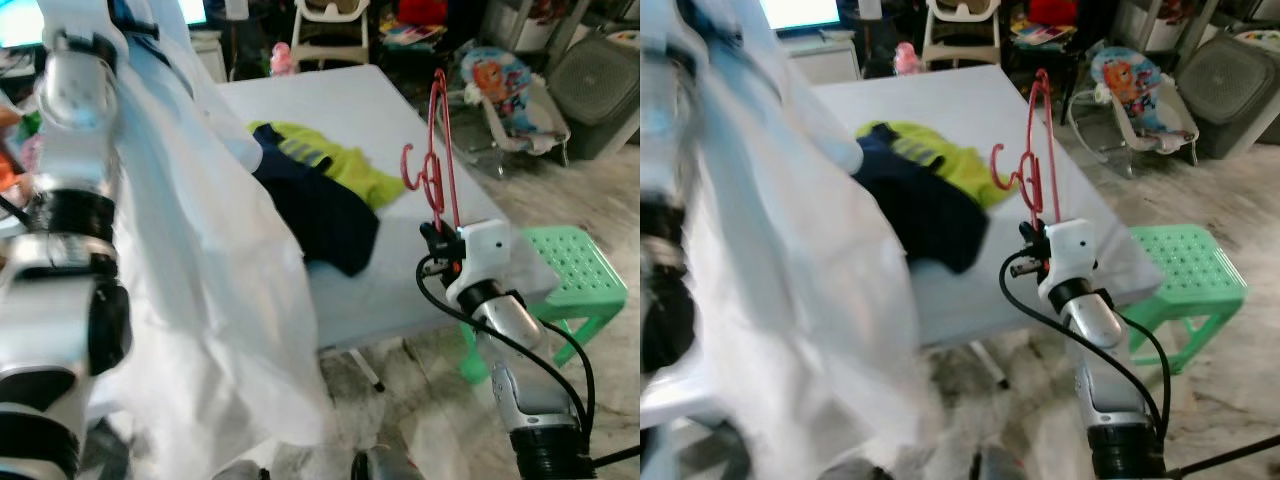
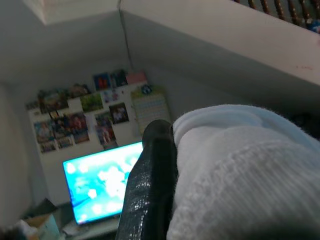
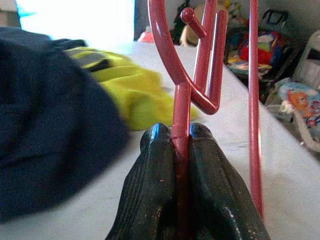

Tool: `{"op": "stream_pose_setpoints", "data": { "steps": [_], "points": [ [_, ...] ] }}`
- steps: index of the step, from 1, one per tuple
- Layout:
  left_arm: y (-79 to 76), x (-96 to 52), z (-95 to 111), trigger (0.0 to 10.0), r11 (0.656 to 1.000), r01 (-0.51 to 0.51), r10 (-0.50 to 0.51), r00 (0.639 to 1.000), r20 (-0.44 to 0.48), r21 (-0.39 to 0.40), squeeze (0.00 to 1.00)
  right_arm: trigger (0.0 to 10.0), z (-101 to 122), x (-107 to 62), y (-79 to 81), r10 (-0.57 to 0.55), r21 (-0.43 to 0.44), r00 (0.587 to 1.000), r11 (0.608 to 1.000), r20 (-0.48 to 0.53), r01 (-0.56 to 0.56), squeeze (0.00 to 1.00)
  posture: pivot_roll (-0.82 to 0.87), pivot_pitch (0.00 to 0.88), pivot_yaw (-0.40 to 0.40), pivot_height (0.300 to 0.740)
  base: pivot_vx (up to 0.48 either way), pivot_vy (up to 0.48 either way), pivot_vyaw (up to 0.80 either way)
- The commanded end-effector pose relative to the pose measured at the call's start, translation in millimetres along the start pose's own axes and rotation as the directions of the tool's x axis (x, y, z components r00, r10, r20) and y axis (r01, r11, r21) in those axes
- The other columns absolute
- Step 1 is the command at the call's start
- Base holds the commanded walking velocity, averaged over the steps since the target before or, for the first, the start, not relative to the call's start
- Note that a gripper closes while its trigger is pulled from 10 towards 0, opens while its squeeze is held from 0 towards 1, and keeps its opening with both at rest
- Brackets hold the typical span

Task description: Hang hanger

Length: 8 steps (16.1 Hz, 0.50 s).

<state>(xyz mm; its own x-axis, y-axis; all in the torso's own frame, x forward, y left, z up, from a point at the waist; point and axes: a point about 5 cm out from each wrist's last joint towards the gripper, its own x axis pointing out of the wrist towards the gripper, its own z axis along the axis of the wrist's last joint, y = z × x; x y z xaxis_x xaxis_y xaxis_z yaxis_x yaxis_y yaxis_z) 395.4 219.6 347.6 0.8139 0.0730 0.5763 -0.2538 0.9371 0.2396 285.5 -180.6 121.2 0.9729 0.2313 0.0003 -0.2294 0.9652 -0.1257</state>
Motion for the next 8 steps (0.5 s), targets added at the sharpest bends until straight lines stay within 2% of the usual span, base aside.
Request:
{"op": "stream_pose_setpoints", "data": {
  "steps": [1,2,4,5,6,8],
  "points": [
    [17.6,15.0,15,10.0,0.998,-0.027,0.025,0.999,0.026,0.065,0.00,10.0,1,0.2,1.6,0.013,0.002,1.000,1.000,-0.001,-0.013,0.00,-0.03,0.000,0.017,0.740,0.000,0.000,0.00],
    [24.4,22.0,19,10.0,0.995,-0.040,0.040,0.999,-0.003,0.087,0.00,10.0,2,-0.2,0.5,0.013,-0.001,1.000,1.000,0.000,-0.013,0.00,-0.04,0.000,0.022,0.740,0.000,0.000,0.00],
    [29.3,28.4,28,10.0,0.984,-0.054,0.054,0.999,0.008,0.170,0.00,10.0,3,-1.6,-3.8,0.000,-0.003,1.000,1.000,0.000,0.000,0.00,-0.04,0.000,0.022,0.740,0.000,0.000,0.00],
    [39.4,34.2,42,10.0,0.968,-0.110,0.102,0.994,0.048,0.224,0.00,10.0,3,-4.5,-6.6,-0.008,-0.010,1.000,1.000,-0.001,0.008,0.00,-0.07,0.000,0.031,0.740,0.000,0.000,0.00],
    [49.6,39.0,56,10.0,0.956,-0.170,0.154,0.984,0.087,0.237,0.00,10.0,3,-7.7,-9.0,-0.015,-0.015,1.000,1.000,-0.002,0.014,0.00,-0.08,0.000,0.032,0.740,0.000,0.000,0.00],
    [63.3,46.1,86,10.0,0.909,-0.261,0.206,0.959,0.196,0.325,0.00,10.0,3,-13.4,-13.0,-0.023,-0.023,1.000,0.999,-0.010,0.023,0.00,-0.10,0.000,0.030,0.740,0.000,0.000,0.00]
  ]
}}
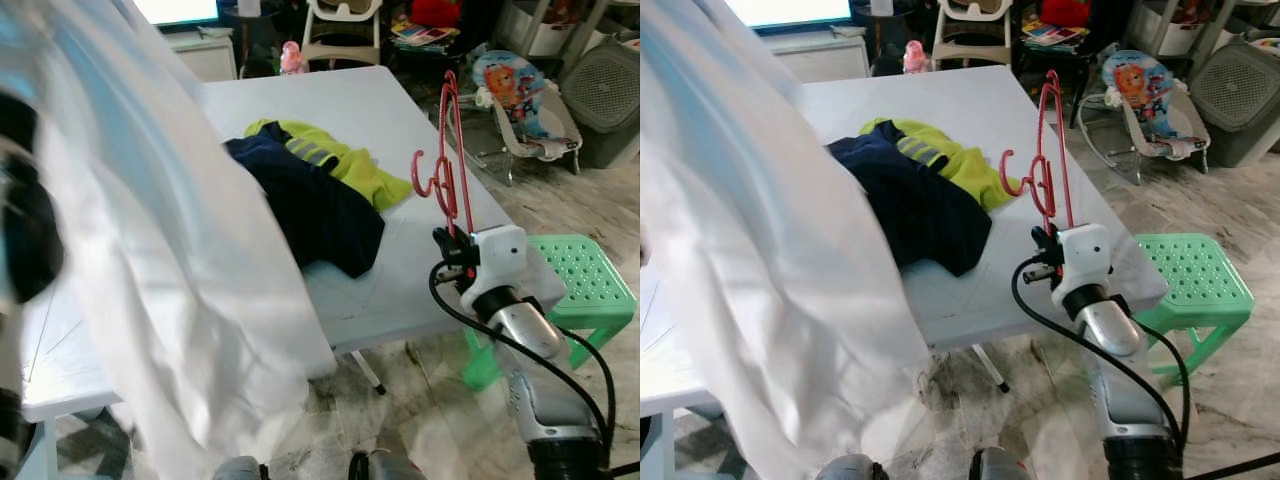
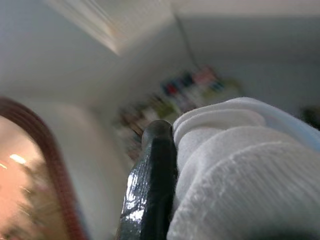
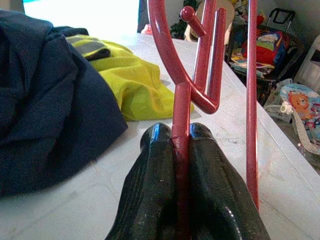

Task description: Hang hanger

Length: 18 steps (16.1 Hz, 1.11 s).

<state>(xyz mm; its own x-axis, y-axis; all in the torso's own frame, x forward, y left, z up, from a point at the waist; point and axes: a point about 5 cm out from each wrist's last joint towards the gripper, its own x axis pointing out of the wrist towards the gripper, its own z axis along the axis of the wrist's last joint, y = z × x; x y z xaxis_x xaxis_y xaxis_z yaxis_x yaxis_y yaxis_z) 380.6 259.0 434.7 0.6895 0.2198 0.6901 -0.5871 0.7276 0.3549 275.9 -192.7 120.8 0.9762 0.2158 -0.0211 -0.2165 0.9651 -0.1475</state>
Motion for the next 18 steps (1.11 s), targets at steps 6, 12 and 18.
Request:
{"op": "stream_pose_setpoints", "data": {
  "steps": [6,12,18],
  "points": [
    [-0.2,14.1,43,10.0,0.995,-0.004,-0.011,0.990,0.143,0.101,0.00,10.0,8,4.2,4.4,0.029,0.011,0.999,1.000,0.013,-0.030,0.00,-0.09,0.000,0.025,0.740,0.000,0.000,0.00],
    [-107.0,-74.4,-65,10.0,0.934,0.353,-0.356,0.902,-0.244,-0.060,0.00,10.0,1,-4.3,7.2,0.054,0.014,0.998,0.998,-0.029,-0.054,0.00,-0.11,0.000,0.020,0.740,0.000,0.000,0.00],
    [-138.4,-150.9,-128,10.0,0.804,0.450,-0.595,0.625,-0.506,-0.389,1.00,10.0,-1,0.5,14.6,0.098,0.033,0.994,0.995,-0.055,-0.096,0.00,-0.07,0.000,0.014,0.740,0.000,0.000,0.00]
  ]
}}
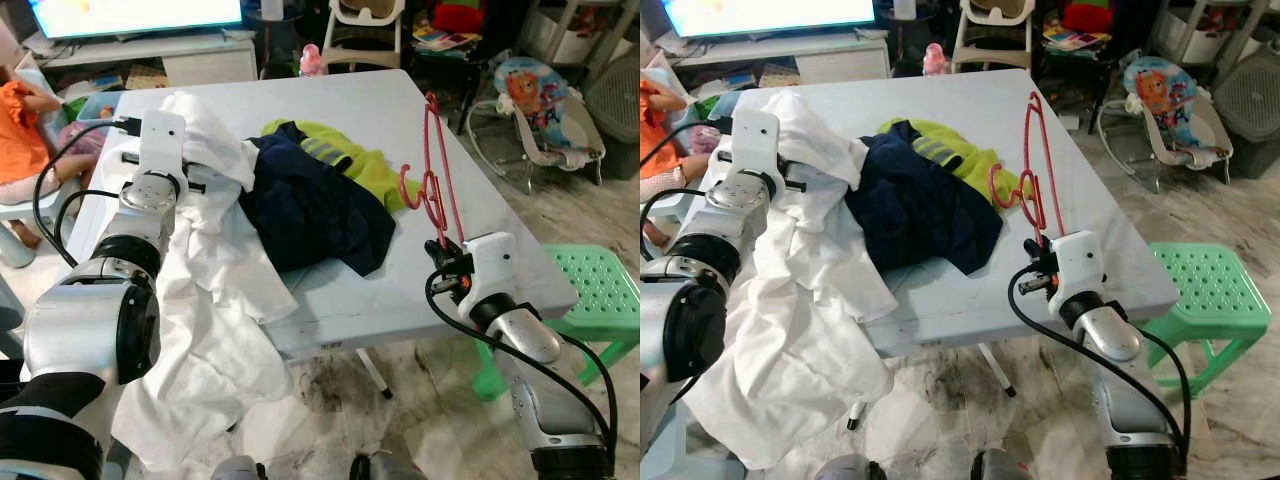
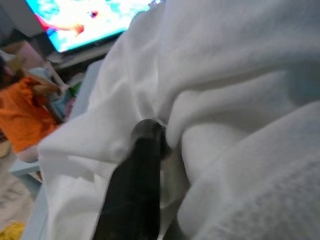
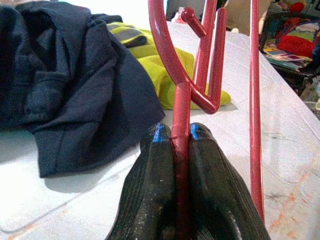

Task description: Hang hanger

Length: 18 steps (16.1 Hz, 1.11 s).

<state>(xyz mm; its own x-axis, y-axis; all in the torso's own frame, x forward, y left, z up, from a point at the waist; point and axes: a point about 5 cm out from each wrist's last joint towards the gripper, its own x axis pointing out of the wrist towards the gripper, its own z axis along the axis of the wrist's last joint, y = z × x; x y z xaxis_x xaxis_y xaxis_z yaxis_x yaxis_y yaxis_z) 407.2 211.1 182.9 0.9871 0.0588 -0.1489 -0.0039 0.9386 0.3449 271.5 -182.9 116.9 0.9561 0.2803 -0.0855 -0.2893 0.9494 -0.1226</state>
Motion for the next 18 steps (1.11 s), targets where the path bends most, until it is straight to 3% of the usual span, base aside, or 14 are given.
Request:
{"op": "stream_pose_setpoints", "data": {
  "steps": [1,2,4,5,7,9,11,12,13,14,15,16,17,18],
  "points": [
    [0.8,1.0,28,10.0,0.961,0.035,-0.071,0.990,0.123,0.275,1.00,10.0,0,4.5,5.4,0.027,0.015,1.000,1.000,-0.002,-0.027,0.00,-0.06,0.000,0.023,0.740,0.000,0.000,0.00],
    [-2.7,-0.7,28,10.0,0.917,0.054,-0.122,0.981,0.148,0.396,1.00,10.0,0,6.3,8.0,0.031,0.015,1.000,0.999,-0.001,-0.030,0.00,-0.05,0.000,0.029,0.740,0.000,0.000,0.00],
    [-12.6,-4.5,7,10.0,0.926,0.187,-0.223,0.972,0.075,0.329,1.00,10.0,-1,8.9,15.1,0.042,0.036,0.999,0.998,0.002,-0.043,0.00,-0.03,0.000,0.034,0.740,0.000,0.000,0.00],
    [-16.2,-9.6,-4,10.0,0.908,0.221,-0.262,0.963,0.068,0.357,1.00,10.0,-4,8.4,17.8,0.050,0.044,0.999,0.998,-0.003,-0.050,0.00,-0.02,0.000,0.034,0.740,0.000,0.000,0.00],
    [-19.2,-26.7,-7,10.0,0.825,0.151,-0.303,0.932,0.201,0.544,1.00,10.0,-7,7.5,18.0,0.052,0.051,0.999,0.997,-0.013,-0.051,0.00,-0.01,0.000,0.029,0.740,0.000,0.000,0.00],
    [-14.7,-38.3,-16,10.0,0.878,0.068,-0.214,0.941,0.261,0.475,1.00,10.0,-9,9.3,17.2,0.051,0.054,0.999,0.997,-0.015,-0.050,0.00,0.01,0.000,0.025,0.740,0.000,0.000,0.00],
    [-16.6,-72.6,-15,10.0,0.943,0.026,-0.153,0.919,0.363,0.332,1.00,10.0,-8,13.2,15.5,0.052,0.054,0.999,0.997,-0.012,-0.051,0.00,0.04,0.000,0.020,0.740,0.000,0.000,0.00],
    [-18.8,-79.9,-19,10.0,0.959,0.018,-0.122,0.927,0.354,0.284,1.00,10.0,-9,13.9,15.0,0.052,0.055,0.999,0.997,-0.013,-0.051,0.00,0.06,0.000,0.014,0.740,0.000,0.000,0.00],
    [-21.2,-93.4,-29,10.0,0.989,-0.005,-0.044,0.946,0.321,0.149,1.00,10.0,-13,15.9,15.8,0.052,0.060,0.998,0.997,-0.019,-0.050,0.00,0.07,0.000,0.009,0.740,0.000,0.000,0.00],
    [-21.1,-97.6,-28,10.0,0.991,-0.015,-0.031,0.944,0.327,0.136,1.00,10.0,-14,16.7,16.9,0.054,0.062,0.998,0.997,-0.021,-0.053,0.00,0.08,0.000,0.005,0.740,0.000,0.000,0.00],
    [-20.1,-114.2,-29,10.0,0.999,-0.024,0.015,0.948,0.319,0.024,1.00,10.0,-14,19.6,21.5,0.073,0.064,0.997,0.995,-0.018,-0.072,0.00,0.10,0.000,0.005,0.740,0.000,0.000,0.00],
    [-20.9,-121.1,-34,10.0,1.000,-0.017,0.018,0.958,0.285,-0.006,1.00,10.0,-14,20.7,22.6,0.077,0.065,0.997,0.995,-0.017,-0.075,0.00,0.10,0.000,0.005,0.740,0.000,0.000,0.00],
    [-22.4,-127.5,-53,10.0,0.999,-0.017,0.026,0.984,0.176,-0.052,1.00,10.0,-15,21.8,23.4,0.075,0.060,0.997,0.995,-0.020,-0.073,0.00,0.10,0.000,0.008,0.740,0.000,0.000,0.00],
    [-25.2,-142.6,-84,10.0,0.985,-0.041,0.040,0.999,-0.005,-0.166,1.00,10.0,-17,24.3,22.1,0.062,0.049,0.998,0.997,-0.033,-0.060,0.00,0.11,0.000,0.010,0.740,0.000,0.000,0.00]
  ]
}}
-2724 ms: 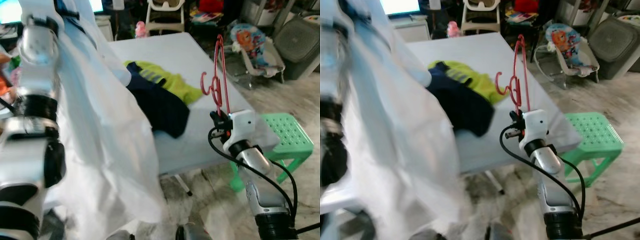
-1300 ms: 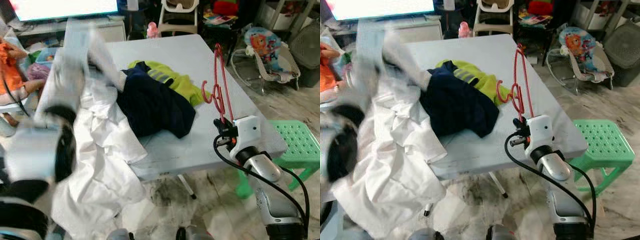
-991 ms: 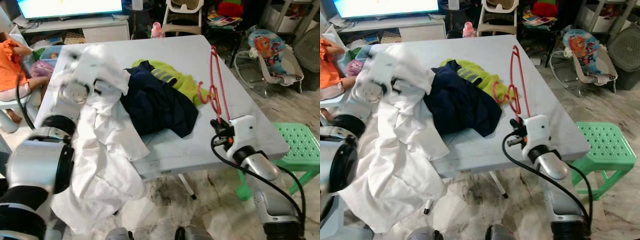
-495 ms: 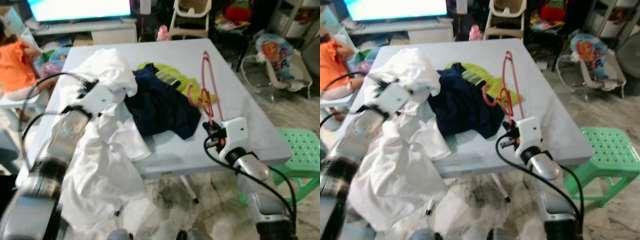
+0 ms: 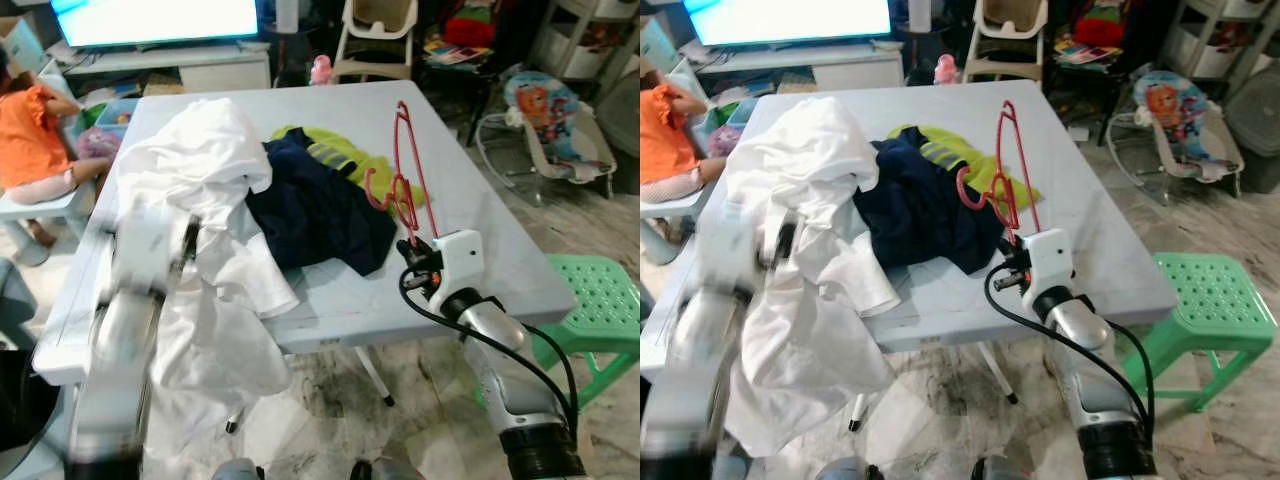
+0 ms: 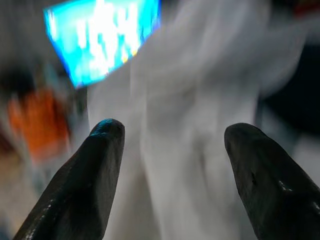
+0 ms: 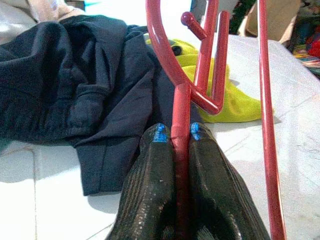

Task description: Hang hanger

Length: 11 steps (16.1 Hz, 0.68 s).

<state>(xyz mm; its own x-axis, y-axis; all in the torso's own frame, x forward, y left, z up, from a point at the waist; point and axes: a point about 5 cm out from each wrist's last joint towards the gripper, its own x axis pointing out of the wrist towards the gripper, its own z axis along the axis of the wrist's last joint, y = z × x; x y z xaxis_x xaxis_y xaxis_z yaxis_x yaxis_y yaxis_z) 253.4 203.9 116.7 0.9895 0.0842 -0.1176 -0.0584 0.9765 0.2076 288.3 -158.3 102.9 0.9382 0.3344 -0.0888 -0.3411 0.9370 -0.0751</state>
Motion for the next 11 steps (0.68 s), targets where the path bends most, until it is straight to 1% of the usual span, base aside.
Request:
{"op": "stream_pose_setpoints", "data": {
  "steps": [1,3,5,6,7,8,9,10,11],
  "points": [
    [3.6,-6.1,-5,10.0,1.000,-0.009,0.008,0.998,-0.055,-0.029,1.00,10.0,-8,0.9,1.4,0.006,0.012,0.999,1.000,-0.035,-0.005,0.00,0.11,0.000,0.010,0.740,0.000,0.000,0.00],
    [2.4,-20.5,-10,10.0,0.996,-0.021,0.009,0.992,-0.128,-0.088,1.00,10.0,-12,1.6,1.7,0.018,0.009,0.999,1.000,-0.043,-0.018,0.00,0.13,0.000,0.009,0.740,0.000,0.000,0.00],
    [4.1,-32.7,-5,10.0,0.996,-0.002,-0.013,0.986,-0.166,-0.087,1.00,10.0,-13,5.8,5.6,0.034,0.014,0.999,0.999,-0.042,-0.033,0.00,0.16,0.000,0.014,0.740,0.000,0.000,0.00],
    [6.4,-39.5,-8,10.0,0.993,-0.011,-0.017,0.973,-0.232,-0.118,1.00,10.0,-13,9.9,9.1,0.039,0.019,0.999,0.999,-0.037,-0.038,0.00,0.16,0.000,0.014,0.740,0.000,0.000,0.00],
    [6.5,-41.6,-13,10.0,0.991,-0.006,-0.032,0.960,-0.278,-0.137,1.00,10.0,-12,11.7,11.0,0.042,0.025,0.999,0.999,-0.033,-0.042,0.00,0.16,0.000,0.014,0.740,0.000,0.000,0.00],
    [6.9,-43.0,-21,10.0,0.987,-0.022,-0.034,0.938,-0.345,-0.157,1.00,10.0,-13,11.4,13.6,0.049,0.024,0.998,0.999,-0.031,-0.048,0.00,0.16,0.000,0.019,0.740,0.000,0.000,0.00],
    [6.9,-43.3,-27,10.0,0.986,-0.034,-0.033,0.921,-0.389,-0.165,0.93,10.0,-13,10.4,14.7,0.054,0.022,0.998,0.998,-0.033,-0.053,0.00,0.16,0.000,0.019,0.740,0.000,0.000,0.00],
    [7.3,-42.0,-31,10.0,0.985,-0.047,-0.027,0.906,-0.422,-0.164,0.00,10.0,-15,8.4,13.5,0.055,0.012,0.998,0.998,-0.041,-0.054,0.00,0.15,0.000,0.021,0.740,0.000,0.000,0.00],
    [9.5,-36.7,-34,10.0,0.985,-0.053,-0.025,0.900,-0.436,-0.166,0.00,10.0,-17,5.2,9.2,0.046,0.009,0.998,0.999,-0.047,-0.045,0.00,0.14,0.000,0.023,0.740,0.000,0.000,0.00]
  ]
}}
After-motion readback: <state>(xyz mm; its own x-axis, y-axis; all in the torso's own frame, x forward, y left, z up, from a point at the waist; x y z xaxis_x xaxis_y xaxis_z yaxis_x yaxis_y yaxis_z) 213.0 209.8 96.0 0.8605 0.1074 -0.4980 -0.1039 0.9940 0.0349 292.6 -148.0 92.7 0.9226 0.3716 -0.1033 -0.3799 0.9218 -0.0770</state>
